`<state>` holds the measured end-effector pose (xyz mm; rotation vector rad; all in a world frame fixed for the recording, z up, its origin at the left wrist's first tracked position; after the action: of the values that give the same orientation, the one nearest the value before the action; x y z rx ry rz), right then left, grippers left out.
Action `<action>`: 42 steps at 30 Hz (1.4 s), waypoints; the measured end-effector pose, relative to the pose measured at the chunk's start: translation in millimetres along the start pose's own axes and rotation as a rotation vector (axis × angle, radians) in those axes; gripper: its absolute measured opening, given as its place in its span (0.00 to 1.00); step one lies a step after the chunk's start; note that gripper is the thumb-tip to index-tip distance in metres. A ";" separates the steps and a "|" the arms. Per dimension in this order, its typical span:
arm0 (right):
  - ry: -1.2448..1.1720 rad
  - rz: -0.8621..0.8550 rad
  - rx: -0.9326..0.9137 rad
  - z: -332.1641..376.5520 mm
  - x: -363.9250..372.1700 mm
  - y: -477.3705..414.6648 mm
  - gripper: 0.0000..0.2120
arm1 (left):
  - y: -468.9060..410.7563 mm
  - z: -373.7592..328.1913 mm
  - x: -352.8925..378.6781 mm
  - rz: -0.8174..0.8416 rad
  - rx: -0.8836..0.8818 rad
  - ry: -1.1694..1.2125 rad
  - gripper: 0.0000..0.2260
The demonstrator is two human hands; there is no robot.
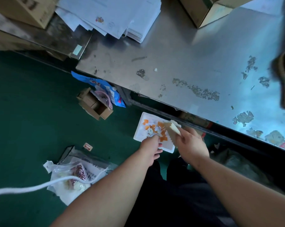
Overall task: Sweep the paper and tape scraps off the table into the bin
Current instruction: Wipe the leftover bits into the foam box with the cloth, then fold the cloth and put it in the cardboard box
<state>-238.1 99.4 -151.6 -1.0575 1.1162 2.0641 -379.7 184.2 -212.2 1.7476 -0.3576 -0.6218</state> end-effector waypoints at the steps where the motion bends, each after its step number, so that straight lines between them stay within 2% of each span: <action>1: 0.007 -0.026 0.014 0.2 -0.8 -3.2 0.13 | 0.9 -3.0 -1.1 -0.005 0.006 0.002 0.10; 5: 0.237 -0.070 -0.083 3.8 -0.4 -10.3 0.13 | 3.3 -10.3 -5.9 -0.027 0.020 -0.014 0.09; 7: 0.217 -0.047 -0.082 3.9 0.6 -12.6 0.14 | 2.3 -11.8 -8.3 -0.039 0.030 -0.018 0.09; 10: -0.132 -0.046 0.117 2.6 -6.6 -10.2 0.08 | 4.6 -17.0 -9.1 -0.057 0.079 -0.015 0.09; 12: -0.321 -0.061 0.232 4.0 -12.1 -5.9 0.09 | 10.3 -24.4 -8.5 -0.060 0.148 -0.006 0.08; 16: -0.545 -0.037 0.310 5.1 -33.6 3.7 0.11 | 28.6 -48.1 -8.2 -0.064 0.364 -0.012 0.07; 17: -0.589 -0.032 0.310 4.9 -41.6 5.8 0.11 | 36.7 -56.3 -8.2 -0.057 0.412 -0.013 0.10; 20: -0.697 -0.041 0.236 11.2 -72.8 14.6 0.13 | 62.5 -81.4 -1.9 0.037 0.522 -0.021 0.17; 25: -0.762 -0.096 0.090 24.8 -129.6 21.9 0.14 | 116.3 -121.8 18.4 0.222 0.609 -0.061 0.07; 31: -0.884 -0.211 -0.045 53.8 -223.0 24.4 0.11 | 206.4 -173.1 43.4 0.460 0.762 -0.002 0.11; 33: -0.897 -0.257 -0.094 59.2 -252.4 20.8 0.10 | 234.3 -192.5 44.5 0.478 0.809 0.054 0.11; 36: -0.956 -0.400 -0.088 56.7 -293.5 15.9 0.11 | 276.8 -222.8 40.0 0.463 0.910 0.145 0.02; 38: -1.006 -0.473 -0.058 56.0 -312.3 9.2 0.13 | 302.0 -240.2 38.6 0.450 0.983 0.199 0.02; 42: -1.176 -0.453 -0.109 62.9 -351.6 4.1 0.14 | 358.9 -264.4 47.5 0.425 1.158 0.251 0.03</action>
<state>-77.8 115.4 167.2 0.0065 0.1370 1.8557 -158.3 273.7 167.2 2.6718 -1.0077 0.2086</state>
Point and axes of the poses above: each hand's wrist, its own y-axis away from the middle knuckle, its own x-axis out of the palm, z = x × y, the point moved 6 cm from there along -y, towards the middle knuckle, and after that the axes turned 14 degrees about -z, right-handed, at the moved point
